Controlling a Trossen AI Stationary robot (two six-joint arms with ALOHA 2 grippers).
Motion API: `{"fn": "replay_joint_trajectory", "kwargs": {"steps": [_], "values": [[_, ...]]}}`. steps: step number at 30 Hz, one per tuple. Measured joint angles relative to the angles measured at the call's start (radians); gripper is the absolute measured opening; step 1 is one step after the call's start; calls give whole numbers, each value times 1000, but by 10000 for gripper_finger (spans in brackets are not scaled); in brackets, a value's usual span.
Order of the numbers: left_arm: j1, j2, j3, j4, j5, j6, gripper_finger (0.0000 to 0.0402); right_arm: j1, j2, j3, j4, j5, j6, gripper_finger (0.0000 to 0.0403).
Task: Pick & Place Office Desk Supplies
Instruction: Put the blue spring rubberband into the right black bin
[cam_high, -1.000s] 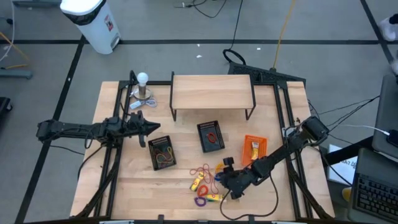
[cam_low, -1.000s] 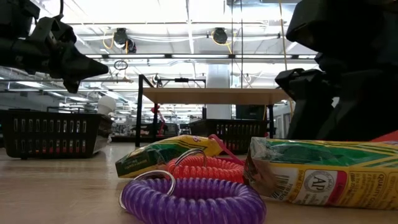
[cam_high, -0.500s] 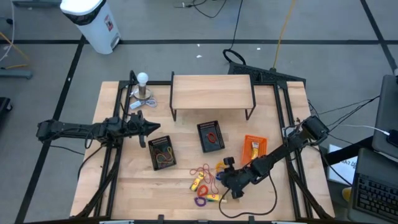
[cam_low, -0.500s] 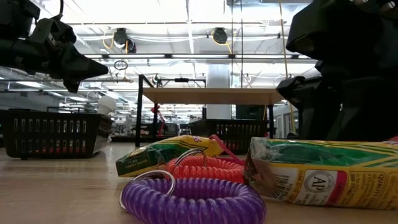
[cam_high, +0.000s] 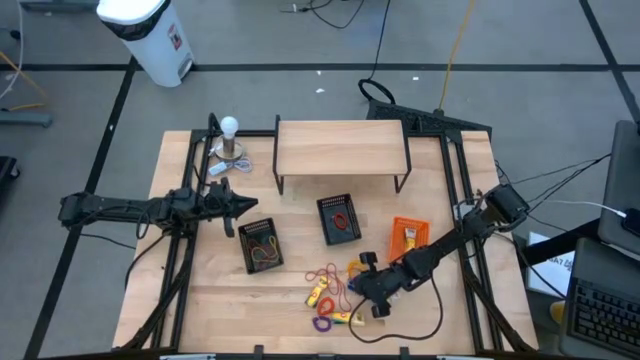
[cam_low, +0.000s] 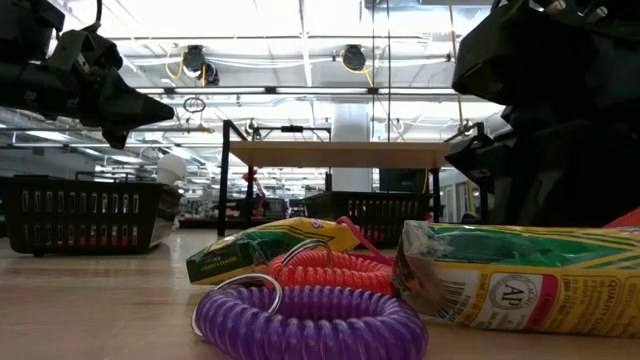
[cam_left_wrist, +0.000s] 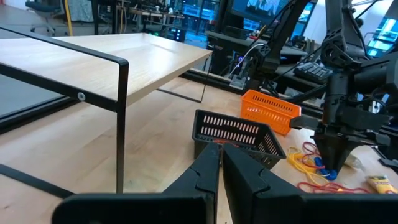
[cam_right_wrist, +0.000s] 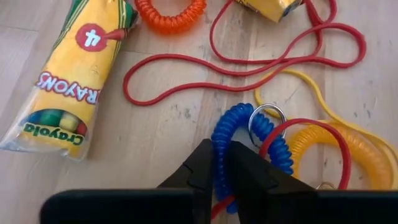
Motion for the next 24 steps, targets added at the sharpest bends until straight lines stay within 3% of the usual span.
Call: {"fn": "replay_joint_trajectory", "kwargs": {"steps": [7,16,24], "values": [[0,0,0,2,0,-10,19,15,-103,-8,80,3,-92,14],[0,0,1,61,-3,22,19,11,-365,-5,173,-142,-111,14],[0,0,1,111,-5,45,19,-29,-505,-4,36,-140,-8,14]]}}
